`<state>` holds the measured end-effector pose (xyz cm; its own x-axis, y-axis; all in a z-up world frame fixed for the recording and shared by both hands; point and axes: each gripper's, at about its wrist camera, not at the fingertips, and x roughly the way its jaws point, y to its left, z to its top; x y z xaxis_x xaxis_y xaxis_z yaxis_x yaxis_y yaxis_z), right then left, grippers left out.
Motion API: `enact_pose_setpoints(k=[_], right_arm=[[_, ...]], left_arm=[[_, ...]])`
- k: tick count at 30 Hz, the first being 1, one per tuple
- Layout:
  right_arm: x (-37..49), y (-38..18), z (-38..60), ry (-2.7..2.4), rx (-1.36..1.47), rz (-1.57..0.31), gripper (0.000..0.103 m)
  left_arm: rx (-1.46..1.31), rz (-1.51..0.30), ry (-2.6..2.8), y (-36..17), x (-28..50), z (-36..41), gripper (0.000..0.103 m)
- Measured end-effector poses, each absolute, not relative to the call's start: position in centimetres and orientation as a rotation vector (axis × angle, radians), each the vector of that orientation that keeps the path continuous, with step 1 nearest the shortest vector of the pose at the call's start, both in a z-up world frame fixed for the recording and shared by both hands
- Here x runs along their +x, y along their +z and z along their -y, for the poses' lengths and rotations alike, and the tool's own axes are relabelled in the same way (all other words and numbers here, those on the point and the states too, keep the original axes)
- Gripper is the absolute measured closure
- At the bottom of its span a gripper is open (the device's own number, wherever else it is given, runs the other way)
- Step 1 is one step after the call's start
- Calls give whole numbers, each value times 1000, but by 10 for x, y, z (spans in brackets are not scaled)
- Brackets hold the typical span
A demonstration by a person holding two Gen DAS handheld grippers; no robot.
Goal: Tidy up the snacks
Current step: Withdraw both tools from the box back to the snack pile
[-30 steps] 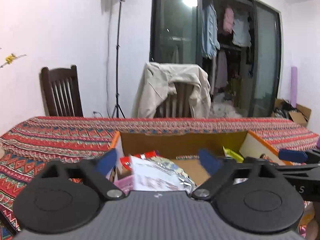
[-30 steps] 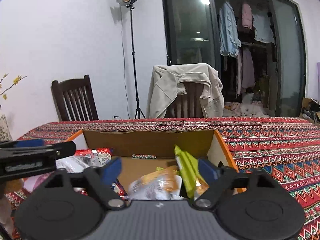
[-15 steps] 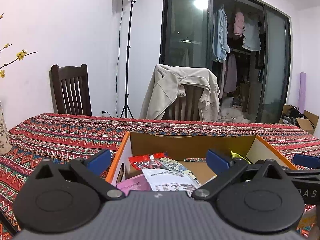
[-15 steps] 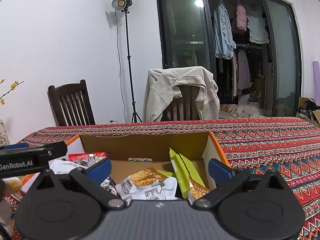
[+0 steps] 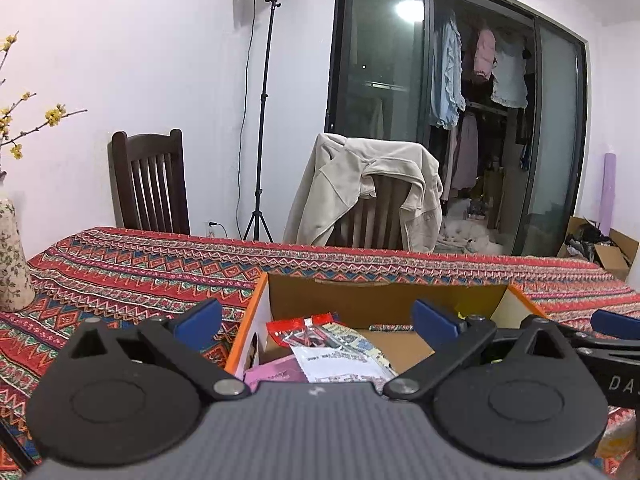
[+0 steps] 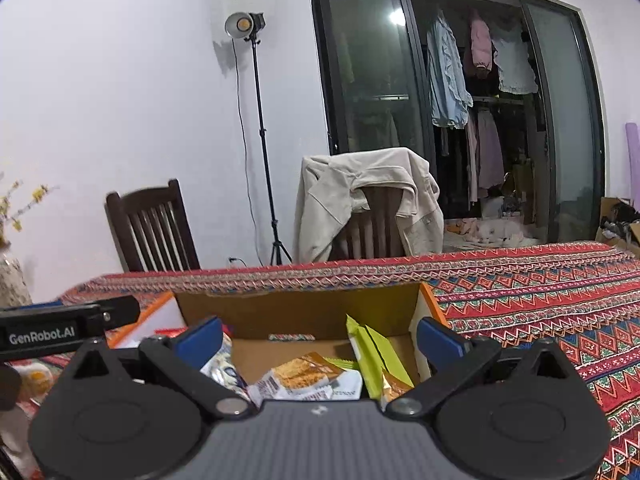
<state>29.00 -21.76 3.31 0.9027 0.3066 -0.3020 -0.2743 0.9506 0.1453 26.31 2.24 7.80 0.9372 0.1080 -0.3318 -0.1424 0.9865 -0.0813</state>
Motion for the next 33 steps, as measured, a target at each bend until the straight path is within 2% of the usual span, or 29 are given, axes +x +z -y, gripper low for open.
enact_pose_setpoints(k=[12, 33], right_arm=[[258, 48, 231, 335, 86, -371, 0], [186, -9, 248, 341, 22, -546, 0]], left_arm=[[-140, -389, 71, 98, 228, -36, 0], [-126, -529, 138, 20, 144, -61, 0]])
